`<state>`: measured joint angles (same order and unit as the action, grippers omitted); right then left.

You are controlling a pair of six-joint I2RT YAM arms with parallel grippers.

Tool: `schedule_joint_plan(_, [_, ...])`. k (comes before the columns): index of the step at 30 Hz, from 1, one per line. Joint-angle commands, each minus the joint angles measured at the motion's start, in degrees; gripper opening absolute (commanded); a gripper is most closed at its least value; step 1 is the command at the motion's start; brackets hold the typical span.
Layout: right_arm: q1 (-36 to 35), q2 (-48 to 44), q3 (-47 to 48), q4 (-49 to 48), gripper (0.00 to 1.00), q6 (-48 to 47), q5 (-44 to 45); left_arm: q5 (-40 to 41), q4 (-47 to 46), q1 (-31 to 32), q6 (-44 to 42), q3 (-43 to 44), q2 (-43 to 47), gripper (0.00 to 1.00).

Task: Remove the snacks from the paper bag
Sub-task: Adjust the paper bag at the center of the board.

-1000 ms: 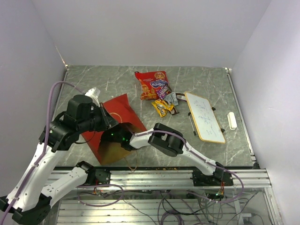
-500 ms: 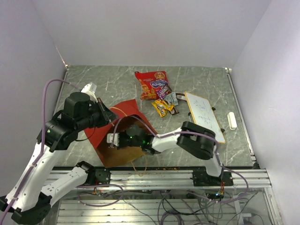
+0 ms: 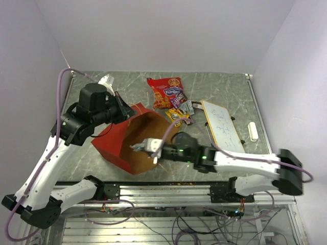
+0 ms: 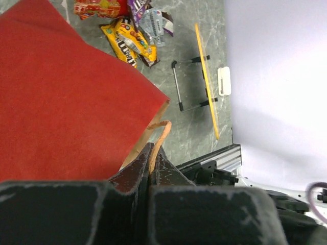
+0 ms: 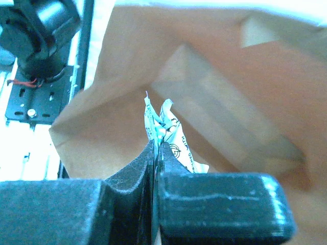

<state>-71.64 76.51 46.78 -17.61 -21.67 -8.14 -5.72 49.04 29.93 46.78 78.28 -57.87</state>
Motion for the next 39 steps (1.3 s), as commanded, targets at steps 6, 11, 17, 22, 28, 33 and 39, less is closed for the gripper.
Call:
schedule_joint_plan(6, [0.15, -24.96, 8.21, 12.93, 0.0, -6.78, 34.37, -12.15, -11.79, 0.04, 9.17, 2.58, -3.57, 0.07])
schedule_joint_plan(11, [0.82, -20.56, 13.13, 3.37, 0.0, -11.62, 50.37, -9.69, -7.6, -1.26, 9.98, 7.46, -5.3, 0.07])
schedule_joint_plan(17, [9.13, -9.81, 24.11, 14.6, 0.0, 9.03, 54.05, -5.64, 4.78, -10.7, 2.84, 10.9, -5.67, 0.07])
schedule_joint_plan(22, [17.64, -6.15, 27.14, 19.89, 0.0, 19.0, 49.7, -4.32, 8.09, -16.25, -1.44, 3.04, -1.25, 0.07])
schedule_joint_plan(28, [28.61, 4.02, 36.3, 33.38, 0.0, 30.55, 40.78, 2.4, 13.45, -17.53, -5.81, -2.11, 0.62, 0.07])
schedule_joint_plan(33, [34.64, 11.54, 41.45, 38.31, 0.0, 35.95, 28.76, 5.3, 13.6, -17.8, -7.83, -1.65, -0.23, 0.07])
schedule_joint_plan(39, [39.14, 21.1, 46.19, 43.46, 0.0, 36.12, 23.97, 7.29, 15.06, -18.24, -10.06, 4.39, -5.51, 0.07])
